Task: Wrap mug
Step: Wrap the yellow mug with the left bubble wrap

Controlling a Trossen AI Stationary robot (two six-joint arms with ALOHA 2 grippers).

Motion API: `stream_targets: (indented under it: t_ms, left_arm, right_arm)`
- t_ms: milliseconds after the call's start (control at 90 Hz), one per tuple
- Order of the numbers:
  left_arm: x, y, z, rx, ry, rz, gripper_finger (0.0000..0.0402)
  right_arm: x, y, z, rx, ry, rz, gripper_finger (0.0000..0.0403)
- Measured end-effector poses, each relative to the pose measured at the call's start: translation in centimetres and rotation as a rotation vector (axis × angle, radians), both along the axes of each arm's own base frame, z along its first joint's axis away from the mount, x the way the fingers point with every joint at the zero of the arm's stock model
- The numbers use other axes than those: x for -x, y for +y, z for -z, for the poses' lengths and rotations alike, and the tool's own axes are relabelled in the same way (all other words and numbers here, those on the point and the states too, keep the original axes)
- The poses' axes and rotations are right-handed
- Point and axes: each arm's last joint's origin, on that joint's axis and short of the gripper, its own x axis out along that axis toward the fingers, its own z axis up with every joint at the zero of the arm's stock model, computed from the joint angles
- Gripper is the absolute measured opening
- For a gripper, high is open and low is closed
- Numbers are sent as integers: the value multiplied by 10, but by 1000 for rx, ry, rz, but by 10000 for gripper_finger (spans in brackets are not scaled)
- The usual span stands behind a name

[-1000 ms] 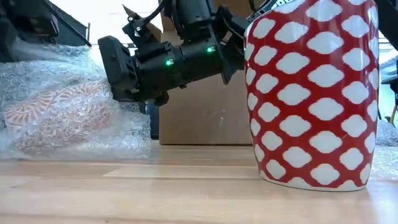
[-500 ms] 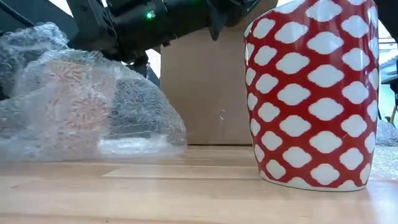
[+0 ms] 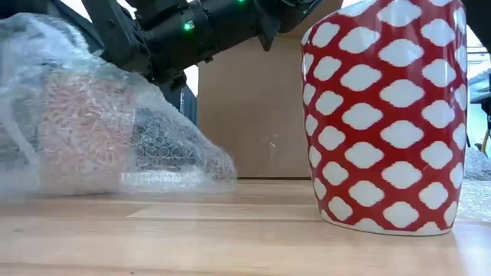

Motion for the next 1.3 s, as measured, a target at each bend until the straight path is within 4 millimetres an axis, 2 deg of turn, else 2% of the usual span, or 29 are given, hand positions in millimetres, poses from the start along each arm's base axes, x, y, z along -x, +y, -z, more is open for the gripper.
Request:
stream_targets:
  t_ms: [178,489,789,900,1111,1300]
  left_arm:
    - [-1,4,-16,-41,-156,-47,180]
    - [-1,4,-17,-53,-172,-58,180]
    - [-8,0,-24,-41,-308,-114,180]
    - [-13,1,-20,-106,-325,-160,180]
    - [-27,2,6,-205,-251,-194,180]
    - [-33,0,18,-262,-227,-202,180]
  right_arm:
    - [0,0,0,2,0,0,0]
    - [0,0,0,2,-1,0,0]
    - [0,0,0,2,0,0,0]
    - [0,0,0,2,-1,0,0]
    - [0,0,1,3,6,2,0]
    - [0,-1,2,2,16,1,0]
